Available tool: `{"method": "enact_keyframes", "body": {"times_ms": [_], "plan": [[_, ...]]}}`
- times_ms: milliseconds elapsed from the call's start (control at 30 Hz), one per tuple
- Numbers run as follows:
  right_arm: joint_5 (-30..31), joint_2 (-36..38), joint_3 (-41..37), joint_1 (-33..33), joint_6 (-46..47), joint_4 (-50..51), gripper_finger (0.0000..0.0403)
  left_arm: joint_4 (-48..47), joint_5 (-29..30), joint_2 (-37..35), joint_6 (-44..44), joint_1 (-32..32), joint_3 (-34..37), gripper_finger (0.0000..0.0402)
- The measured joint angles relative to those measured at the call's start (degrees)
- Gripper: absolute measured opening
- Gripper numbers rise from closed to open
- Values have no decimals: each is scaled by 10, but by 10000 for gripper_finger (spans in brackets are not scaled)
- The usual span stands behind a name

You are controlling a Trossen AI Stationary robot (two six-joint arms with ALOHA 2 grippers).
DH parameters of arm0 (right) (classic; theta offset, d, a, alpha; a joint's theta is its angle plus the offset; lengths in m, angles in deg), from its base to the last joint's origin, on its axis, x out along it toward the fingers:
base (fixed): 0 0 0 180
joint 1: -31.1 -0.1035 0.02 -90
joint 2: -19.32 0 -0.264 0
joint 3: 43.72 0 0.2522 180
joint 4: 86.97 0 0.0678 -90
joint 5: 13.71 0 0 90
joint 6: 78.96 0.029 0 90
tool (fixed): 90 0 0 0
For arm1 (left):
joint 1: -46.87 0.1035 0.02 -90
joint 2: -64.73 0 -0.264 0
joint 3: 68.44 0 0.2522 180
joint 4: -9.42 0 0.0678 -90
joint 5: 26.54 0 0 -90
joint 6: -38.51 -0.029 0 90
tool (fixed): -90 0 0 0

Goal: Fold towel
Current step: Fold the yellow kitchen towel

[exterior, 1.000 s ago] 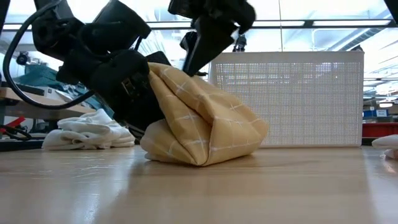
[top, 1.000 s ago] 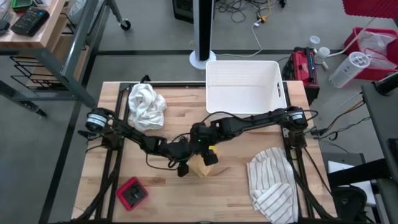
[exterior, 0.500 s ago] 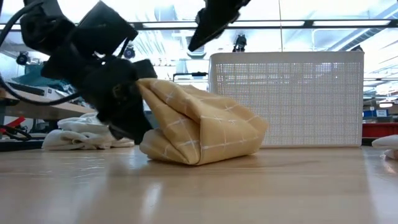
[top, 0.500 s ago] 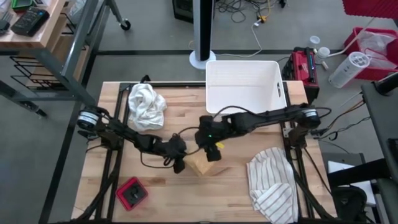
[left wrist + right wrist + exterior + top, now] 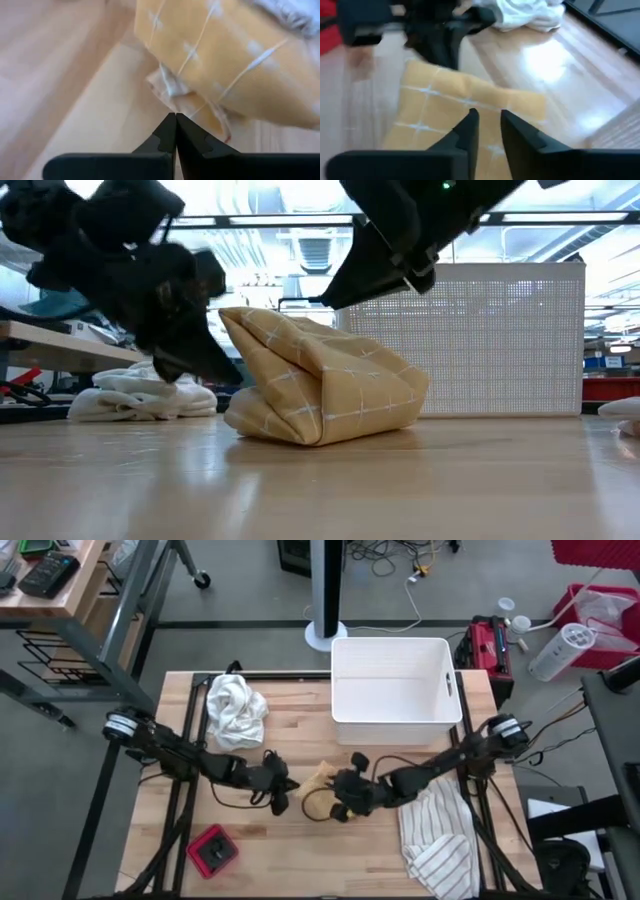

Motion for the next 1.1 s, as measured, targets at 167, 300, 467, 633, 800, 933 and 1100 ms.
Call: {"method": "enact_keyframes", "body": {"times_ms": [167, 300, 467, 633, 800, 933, 1100], "plan": [[-26, -32, 8, -10, 30, -7, 12, 8, 19, -62, -43, -10, 2, 0], [-36, -74, 32, -10, 38, -1, 6, 5, 19, -99, -62, -24, 6, 0], [-30, -119, 51, -1, 50, 4, 1, 35, 19, -97, -86, -33, 5, 0], [-39, -153, 65, 2, 50, 3, 2, 36, 38, -52, -96, -31, -3, 0], [-44, -161, 73, 3, 33, 1, 2, 57, 48, 27, -112, -30, -27, 0], [-30, -138, 76, 0, 15, 8, 2, 41, 8, 85, -111, -30, -64, 0], [-31, -94, 73, -22, 15, 30, 2, -79, 19, 117, -50, -26, -113, 0]]}}
